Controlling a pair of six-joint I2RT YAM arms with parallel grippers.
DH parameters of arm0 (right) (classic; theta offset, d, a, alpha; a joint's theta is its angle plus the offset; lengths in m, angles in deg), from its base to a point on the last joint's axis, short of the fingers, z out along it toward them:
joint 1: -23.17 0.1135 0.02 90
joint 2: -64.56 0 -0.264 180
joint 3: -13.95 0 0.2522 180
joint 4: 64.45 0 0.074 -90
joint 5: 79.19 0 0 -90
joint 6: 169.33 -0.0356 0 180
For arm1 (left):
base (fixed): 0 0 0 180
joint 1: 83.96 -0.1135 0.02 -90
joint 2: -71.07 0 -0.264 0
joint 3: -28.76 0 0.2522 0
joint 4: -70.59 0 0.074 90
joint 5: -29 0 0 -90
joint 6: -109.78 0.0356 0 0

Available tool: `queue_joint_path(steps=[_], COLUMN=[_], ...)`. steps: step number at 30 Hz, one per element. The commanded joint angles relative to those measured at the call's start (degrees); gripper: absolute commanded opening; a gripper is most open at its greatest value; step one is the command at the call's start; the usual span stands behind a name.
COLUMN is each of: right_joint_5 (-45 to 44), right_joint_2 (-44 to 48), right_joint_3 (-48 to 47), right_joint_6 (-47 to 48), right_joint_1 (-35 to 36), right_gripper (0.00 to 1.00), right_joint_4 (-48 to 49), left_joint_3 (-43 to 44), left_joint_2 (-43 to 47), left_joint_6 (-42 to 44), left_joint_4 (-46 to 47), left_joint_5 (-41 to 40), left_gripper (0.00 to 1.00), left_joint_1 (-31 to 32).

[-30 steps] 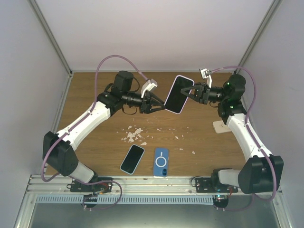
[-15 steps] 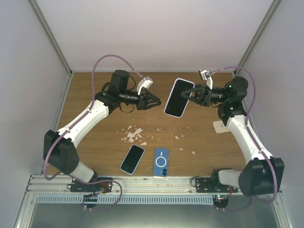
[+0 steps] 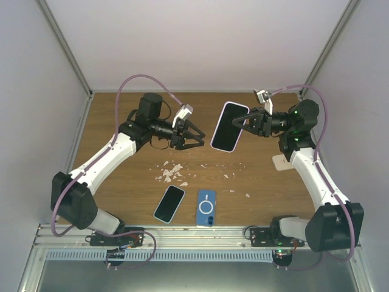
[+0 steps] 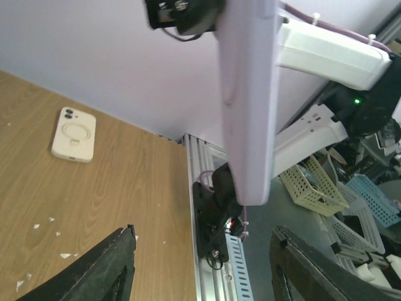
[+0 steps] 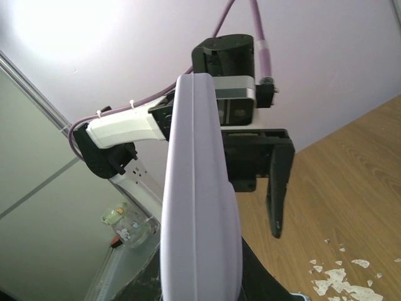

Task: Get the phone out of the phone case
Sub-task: Remove the phone case from the phone.

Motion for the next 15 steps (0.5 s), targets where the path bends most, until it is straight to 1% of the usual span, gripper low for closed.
queue_joint_path(steps=[1, 6, 15], right_joint_5=[-0.7, -0.5, -0.1], right_joint_2=[0.2, 0.3, 0.6], right_joint_3=[-0.7, -0.5, -0.2], right_joint_6=[-1.2, -1.3, -1.3], right_joint_1=[0.3, 0.4, 0.7], right_gripper=[0.01, 0.0, 0.0], right_joint_4=[3.2, 3.3, 3.5], left_joint_3=[-0.2, 1.9, 3.4], left_joint_2=[3.4, 2.4, 0.5], left_joint_6=[1.8, 3.0, 1.2], left_joint_4=[2.3, 0.7, 1.6], left_joint_5=[2.2, -2.7, -5.1], left_gripper=[0.6, 0.61, 0.57], left_joint_1=[1.3, 3.3, 4.2])
